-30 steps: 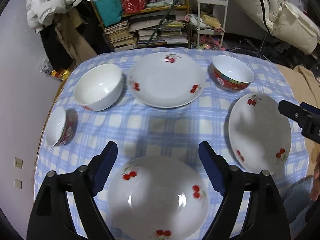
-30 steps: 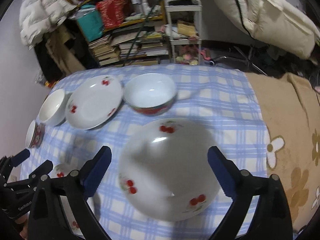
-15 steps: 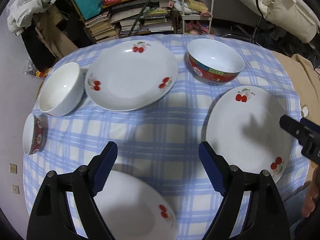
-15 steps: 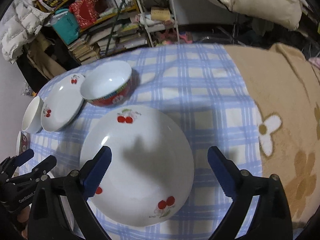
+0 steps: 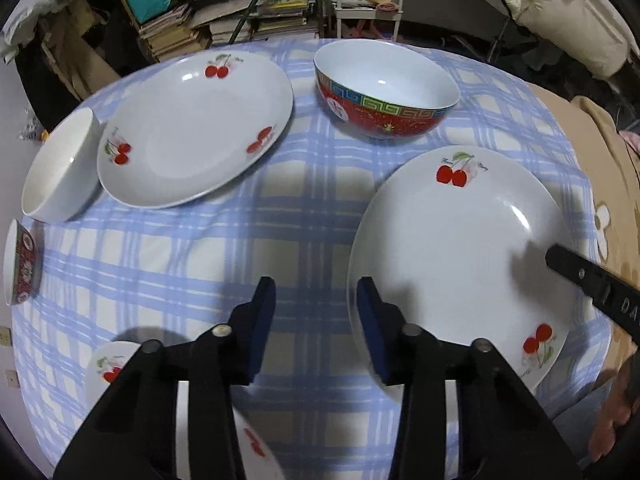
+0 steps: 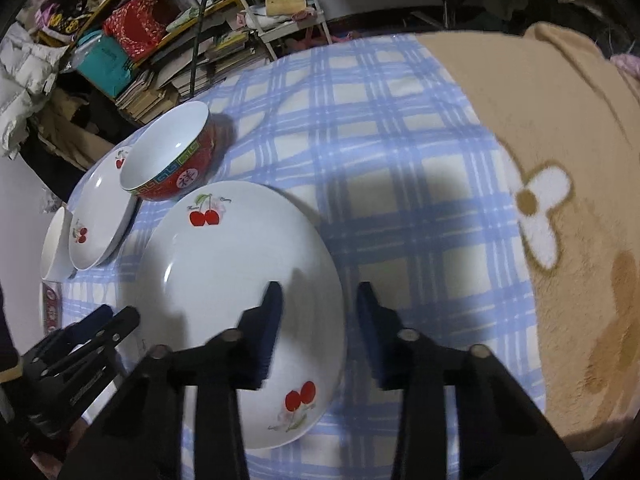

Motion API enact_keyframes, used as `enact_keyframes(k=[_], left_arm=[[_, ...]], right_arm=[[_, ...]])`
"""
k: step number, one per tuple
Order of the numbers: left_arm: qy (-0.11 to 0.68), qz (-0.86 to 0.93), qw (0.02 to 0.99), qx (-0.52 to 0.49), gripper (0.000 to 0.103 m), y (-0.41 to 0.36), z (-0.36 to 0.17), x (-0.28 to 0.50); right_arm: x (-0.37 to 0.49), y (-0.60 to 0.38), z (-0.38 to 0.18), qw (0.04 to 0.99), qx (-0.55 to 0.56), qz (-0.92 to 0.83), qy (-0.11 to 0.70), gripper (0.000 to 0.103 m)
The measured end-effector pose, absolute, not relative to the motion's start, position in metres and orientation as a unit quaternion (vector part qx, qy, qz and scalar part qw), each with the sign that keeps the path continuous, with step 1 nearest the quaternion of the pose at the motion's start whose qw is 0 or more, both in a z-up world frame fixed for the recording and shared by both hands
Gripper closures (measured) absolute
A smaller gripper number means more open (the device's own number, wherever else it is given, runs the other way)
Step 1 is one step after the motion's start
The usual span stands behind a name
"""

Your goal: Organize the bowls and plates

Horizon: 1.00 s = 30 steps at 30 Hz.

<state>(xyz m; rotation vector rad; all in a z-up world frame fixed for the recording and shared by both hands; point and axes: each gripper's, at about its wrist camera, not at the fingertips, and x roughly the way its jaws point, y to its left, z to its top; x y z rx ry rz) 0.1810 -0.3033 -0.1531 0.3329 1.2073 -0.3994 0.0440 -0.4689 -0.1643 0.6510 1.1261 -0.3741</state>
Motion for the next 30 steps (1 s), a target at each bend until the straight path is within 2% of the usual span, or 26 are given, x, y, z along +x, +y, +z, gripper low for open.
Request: enact_keyframes(k=[3, 5, 7, 20, 30], left_arm=[[0.575, -0.196, 0.783, 0.135, 0.077, -0.305, -0.158, 0.184], [0.581, -0.214, 0.775, 0.127, 0.091, -0.308, -0.159, 0.185], [0.581, -0.215, 0.775, 0.124, 0.095, -0.313, -0.16, 0.186], [0.57, -0.228, 0.77, 0.173, 0.094, -0.323, -0.159, 0.186], [0.567, -0.221, 0.782, 0.134, 0.094, -0.286, -0.126, 0.193]], right_arm=[[0.043, -0.469, -0.17, 0.776, 0.304, -0.171, 0.526, 0.087], [0.042, -0.47, -0.172, 0.775, 0.304, -0.174, 0.527, 0.091], [0.042, -0.474, -0.175, 0.772, 0.319, -0.168, 0.524, 0.091], [0.042, -0.469, -0.175, 0.771, 0.331, -0.153, 0.522, 0.09], [0.052, -0.447, -0.148, 0.787, 0.319, -0.131, 0.511, 0.09]])
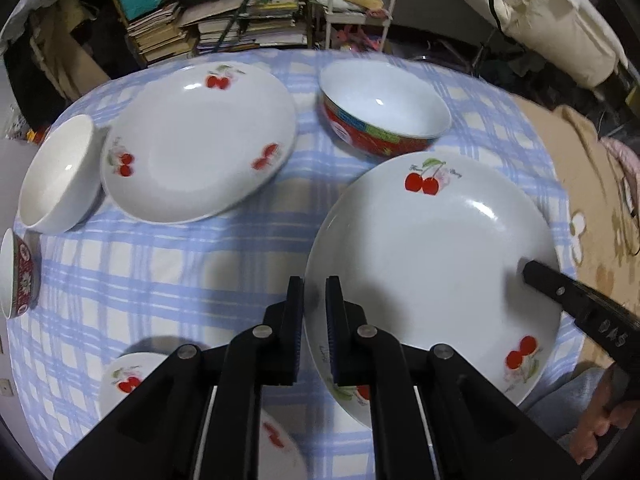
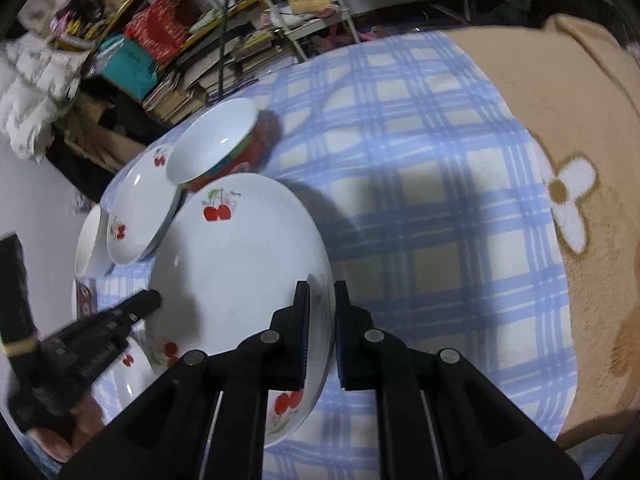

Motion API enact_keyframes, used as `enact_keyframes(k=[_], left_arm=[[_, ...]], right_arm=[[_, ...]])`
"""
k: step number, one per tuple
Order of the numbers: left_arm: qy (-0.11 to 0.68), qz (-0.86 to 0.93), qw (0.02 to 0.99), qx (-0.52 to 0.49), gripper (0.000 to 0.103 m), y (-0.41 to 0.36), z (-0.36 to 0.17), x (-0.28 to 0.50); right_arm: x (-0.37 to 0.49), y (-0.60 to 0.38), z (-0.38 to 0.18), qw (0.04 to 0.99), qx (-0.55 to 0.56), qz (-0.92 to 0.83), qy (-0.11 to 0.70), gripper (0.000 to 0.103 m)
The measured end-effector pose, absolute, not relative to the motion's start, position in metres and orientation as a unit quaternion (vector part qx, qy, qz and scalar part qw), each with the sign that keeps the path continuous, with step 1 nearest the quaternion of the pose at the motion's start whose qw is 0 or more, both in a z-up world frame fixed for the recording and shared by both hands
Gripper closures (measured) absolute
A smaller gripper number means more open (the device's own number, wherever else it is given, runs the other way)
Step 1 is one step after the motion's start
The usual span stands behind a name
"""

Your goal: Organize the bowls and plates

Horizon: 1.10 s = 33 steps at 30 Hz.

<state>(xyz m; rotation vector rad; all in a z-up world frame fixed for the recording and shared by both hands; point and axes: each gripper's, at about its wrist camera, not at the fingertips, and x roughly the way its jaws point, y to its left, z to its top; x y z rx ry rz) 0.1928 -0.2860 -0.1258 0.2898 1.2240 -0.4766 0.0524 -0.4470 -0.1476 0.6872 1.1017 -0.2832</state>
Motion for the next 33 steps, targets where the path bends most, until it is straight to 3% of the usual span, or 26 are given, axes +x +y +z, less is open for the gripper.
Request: enact_keyframes(k=[18, 33], left_arm=[[0.552, -0.18, 0.806, 0.115, 0.092, -0.19, -0.083, 0.18], [0.565, -0.139, 0.808, 0.092, 0.092, -0.106, -0.09, 0.16]], right_arm=[[0.07, -0.372, -0.11, 0.812, 0.289, -0.066, 0.502, 0.09], [0.073, -0.291, -0.098, 0.83, 0.239, -0.023, 0.503, 0.09]])
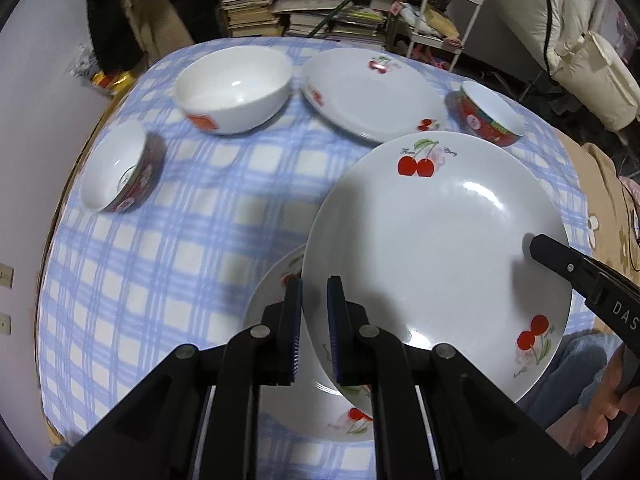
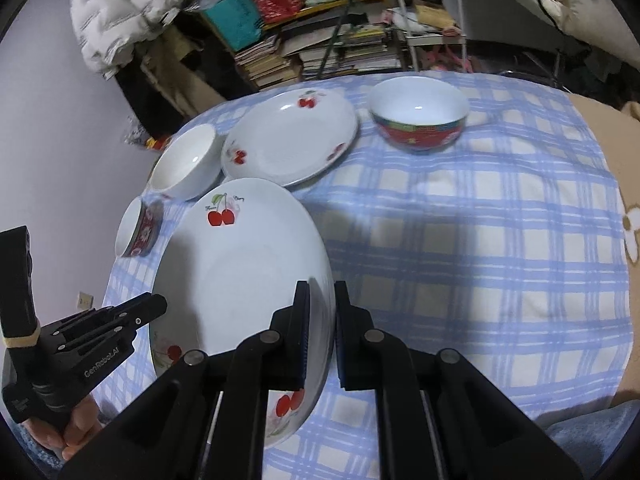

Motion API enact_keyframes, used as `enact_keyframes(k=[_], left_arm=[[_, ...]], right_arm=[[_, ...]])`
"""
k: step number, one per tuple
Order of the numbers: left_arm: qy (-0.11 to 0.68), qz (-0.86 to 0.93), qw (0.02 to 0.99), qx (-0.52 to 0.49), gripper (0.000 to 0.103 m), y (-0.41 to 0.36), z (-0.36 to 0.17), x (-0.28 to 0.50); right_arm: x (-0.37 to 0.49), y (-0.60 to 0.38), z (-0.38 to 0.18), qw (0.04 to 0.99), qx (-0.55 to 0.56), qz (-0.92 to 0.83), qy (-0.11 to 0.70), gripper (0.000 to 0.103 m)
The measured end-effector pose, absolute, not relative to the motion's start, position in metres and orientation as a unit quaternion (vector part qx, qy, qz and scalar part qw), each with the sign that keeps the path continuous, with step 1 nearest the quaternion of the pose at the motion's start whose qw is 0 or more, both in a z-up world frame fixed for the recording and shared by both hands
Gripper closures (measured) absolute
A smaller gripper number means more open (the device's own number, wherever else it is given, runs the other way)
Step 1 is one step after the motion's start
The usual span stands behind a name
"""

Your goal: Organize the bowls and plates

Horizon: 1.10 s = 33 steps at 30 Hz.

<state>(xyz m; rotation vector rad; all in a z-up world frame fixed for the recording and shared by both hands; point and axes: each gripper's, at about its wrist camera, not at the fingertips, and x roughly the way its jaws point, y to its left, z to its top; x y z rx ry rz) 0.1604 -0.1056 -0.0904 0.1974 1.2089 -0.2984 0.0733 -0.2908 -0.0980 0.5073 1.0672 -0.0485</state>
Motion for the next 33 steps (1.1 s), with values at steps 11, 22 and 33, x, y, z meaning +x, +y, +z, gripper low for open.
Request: enact_keyframes(k=[11, 22, 33], left_arm=[[0.573, -0.107, 0.808, 0.079, 0.092, -0.061, -0.102, 0.148], [0.577, -0.101, 0.808, 0.067, 0.092, -0.042, -0.119, 0.139], [0.586, -0.101, 0.799, 0.09, 0.092, -0.051, -0.139, 0.131]], right_arm=[[0.072, -0.239, -0.114, 0.836, 0.194, 0.003, 0.514, 0.09], [0.073, -0.221, -0.137, 0.824, 0.184, 0.009, 0.535, 0.09], [0.072, -0.221, -0.149, 0.817, 0.174, -0.007, 0.55, 0.089]])
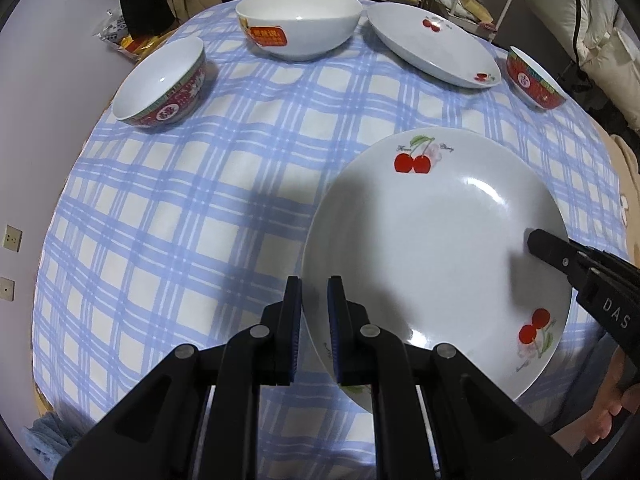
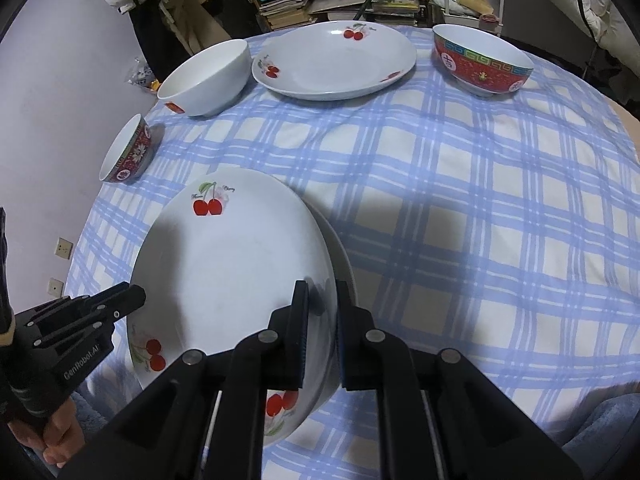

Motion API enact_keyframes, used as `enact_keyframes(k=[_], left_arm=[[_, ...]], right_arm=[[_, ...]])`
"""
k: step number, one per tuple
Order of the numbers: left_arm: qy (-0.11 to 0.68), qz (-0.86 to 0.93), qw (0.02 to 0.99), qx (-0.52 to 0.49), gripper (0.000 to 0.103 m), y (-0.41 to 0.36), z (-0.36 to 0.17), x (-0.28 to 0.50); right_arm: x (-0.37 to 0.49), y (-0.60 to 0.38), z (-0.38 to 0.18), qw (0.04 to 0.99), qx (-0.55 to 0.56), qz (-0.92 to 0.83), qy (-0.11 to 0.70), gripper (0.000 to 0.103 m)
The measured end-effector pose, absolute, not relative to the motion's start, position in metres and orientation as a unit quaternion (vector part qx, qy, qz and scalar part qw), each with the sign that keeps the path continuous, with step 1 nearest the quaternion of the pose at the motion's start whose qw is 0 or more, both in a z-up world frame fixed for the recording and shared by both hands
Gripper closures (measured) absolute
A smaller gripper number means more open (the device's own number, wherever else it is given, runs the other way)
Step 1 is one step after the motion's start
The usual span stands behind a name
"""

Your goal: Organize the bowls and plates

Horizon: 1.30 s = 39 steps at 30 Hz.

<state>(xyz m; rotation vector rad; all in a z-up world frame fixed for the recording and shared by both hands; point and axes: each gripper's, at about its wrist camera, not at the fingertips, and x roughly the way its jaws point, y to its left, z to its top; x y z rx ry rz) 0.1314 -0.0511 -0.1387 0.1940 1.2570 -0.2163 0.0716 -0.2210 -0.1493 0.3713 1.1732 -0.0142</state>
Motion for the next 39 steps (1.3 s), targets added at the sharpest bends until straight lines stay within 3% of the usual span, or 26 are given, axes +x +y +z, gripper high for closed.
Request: enact_keyframes(k=[39], left_arm=[[0.595, -0.086, 0.792, 0.104, 0.092, -0.054, -0.156, 0.132]], right_arm=[[0.069, -0.22, -0.16, 0.805, 0.174, -0.006, 0.567, 0.09]])
